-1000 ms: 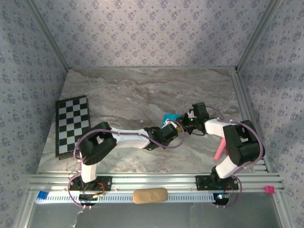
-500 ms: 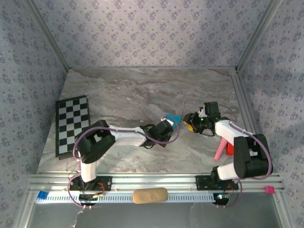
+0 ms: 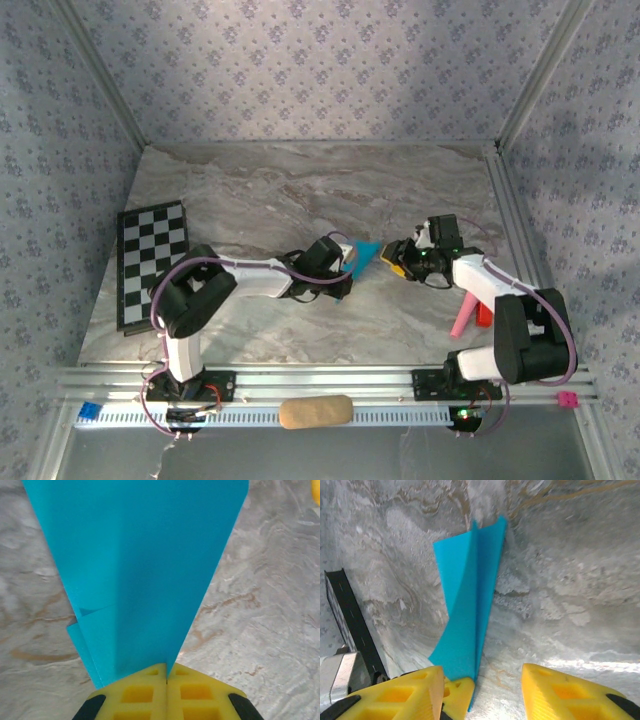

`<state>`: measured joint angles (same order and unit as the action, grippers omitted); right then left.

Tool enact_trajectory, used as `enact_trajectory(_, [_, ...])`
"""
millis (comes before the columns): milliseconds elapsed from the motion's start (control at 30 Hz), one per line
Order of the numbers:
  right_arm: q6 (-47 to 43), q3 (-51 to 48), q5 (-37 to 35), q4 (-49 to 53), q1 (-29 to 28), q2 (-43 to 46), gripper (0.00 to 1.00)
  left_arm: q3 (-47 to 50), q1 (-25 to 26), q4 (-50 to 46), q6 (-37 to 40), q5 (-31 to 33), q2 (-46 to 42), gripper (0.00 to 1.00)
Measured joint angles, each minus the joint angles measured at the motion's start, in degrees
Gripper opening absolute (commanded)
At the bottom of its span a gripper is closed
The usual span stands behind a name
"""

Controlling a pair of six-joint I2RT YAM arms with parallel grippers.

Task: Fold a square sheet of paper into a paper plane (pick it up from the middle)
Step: Fold the wing for the fifth time at the center of the table.

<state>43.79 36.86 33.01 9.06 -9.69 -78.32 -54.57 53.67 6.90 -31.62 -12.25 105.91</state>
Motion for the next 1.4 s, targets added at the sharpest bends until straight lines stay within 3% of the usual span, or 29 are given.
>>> enact_trajectory(67, [-0.76, 0.0, 0.61, -0.33, -1.16, -0.42, 0.4, -0.02, -0.13, 0.57, -0.61, -1.57, 0.83, 0.0])
enact_trajectory(300, [-2.29, 0.17, 1.62, -3.23, -5.97, -4.13, 0.12, -0.26, -1.42, 3.52, -3.21, -6.75, 2.69, 0.0])
enact_trajectory(433, [-1.77, 0.13, 1.66, -5.95, -7.08, -5.88, 0.05, -0.46, -2.25, 5.35, -4.66, -9.77, 3.8, 0.0])
enact_trajectory(767, [-1.64, 0.68, 2.54, -11.06, -7.19, -12.83, 0.02, 0.85, -4.0, 10.99, -9.07, -15.17, 5.22, 0.0])
enact_trajectory(1133, [-1.62, 1.66, 3.06, -13.27, -6.91, -15.15, 0.03, 1.29, -4.94, 12.87, -12.46, -17.75, 5.88, 0.0])
enact_trajectory(1400, [-2.25, 1.68, 3.48, -13.35, -3.52, -13.81, 0.06, 1.53, -5.33, 13.99, -15.43, -18.91, 6.25, 0.0])
